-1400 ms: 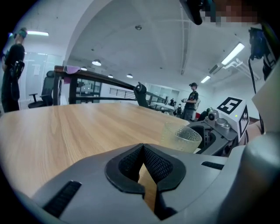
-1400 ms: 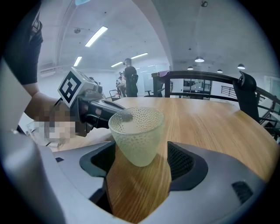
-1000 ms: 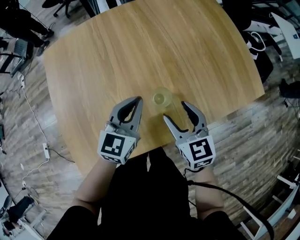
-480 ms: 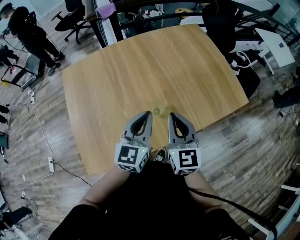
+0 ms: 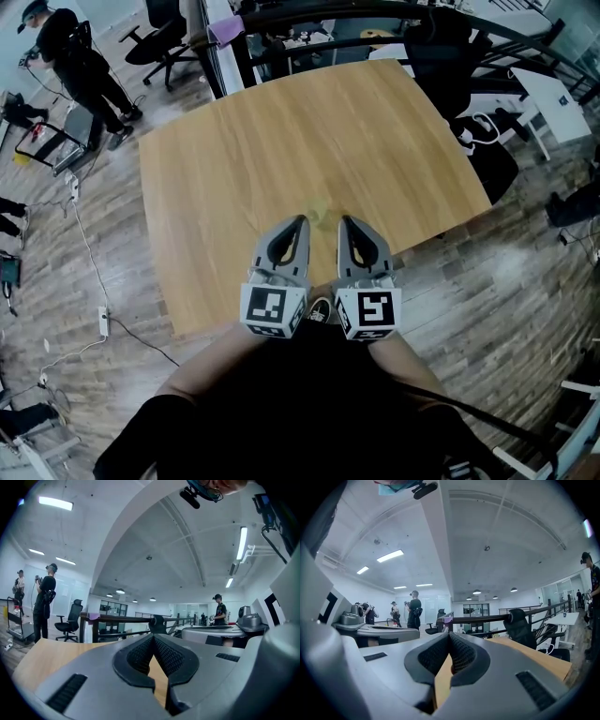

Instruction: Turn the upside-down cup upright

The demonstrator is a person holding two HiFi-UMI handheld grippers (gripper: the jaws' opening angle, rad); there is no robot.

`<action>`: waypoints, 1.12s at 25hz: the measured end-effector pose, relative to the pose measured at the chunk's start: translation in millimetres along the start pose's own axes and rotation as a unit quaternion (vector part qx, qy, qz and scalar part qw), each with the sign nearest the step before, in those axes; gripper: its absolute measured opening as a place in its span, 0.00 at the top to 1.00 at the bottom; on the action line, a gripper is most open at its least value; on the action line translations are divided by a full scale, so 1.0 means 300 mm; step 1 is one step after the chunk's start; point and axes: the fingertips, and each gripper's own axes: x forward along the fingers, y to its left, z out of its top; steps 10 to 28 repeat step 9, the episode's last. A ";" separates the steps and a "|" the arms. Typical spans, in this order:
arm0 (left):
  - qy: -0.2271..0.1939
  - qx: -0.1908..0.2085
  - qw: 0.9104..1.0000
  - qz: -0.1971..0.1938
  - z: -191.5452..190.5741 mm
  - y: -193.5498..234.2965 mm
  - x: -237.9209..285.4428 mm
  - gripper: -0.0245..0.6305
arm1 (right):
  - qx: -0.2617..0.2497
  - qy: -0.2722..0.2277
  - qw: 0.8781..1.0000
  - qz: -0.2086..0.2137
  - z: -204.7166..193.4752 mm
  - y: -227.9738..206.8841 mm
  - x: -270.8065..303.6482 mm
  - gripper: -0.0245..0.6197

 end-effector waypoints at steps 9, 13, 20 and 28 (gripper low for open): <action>0.003 0.013 1.000 0.001 0.005 -0.029 -0.034 0.95 | -0.009 -0.019 1.000 0.001 0.054 0.016 -0.030 0.94; 0.003 0.013 1.000 0.001 0.005 -0.029 -0.034 0.95 | -0.009 -0.019 1.000 0.001 0.054 0.016 -0.030 0.94; 0.003 0.013 1.000 0.001 0.005 -0.029 -0.034 0.95 | -0.009 -0.019 1.000 0.001 0.054 0.016 -0.030 0.94; 0.003 0.013 1.000 0.001 0.005 -0.029 -0.034 0.95 | -0.009 -0.019 1.000 0.001 0.054 0.016 -0.030 0.94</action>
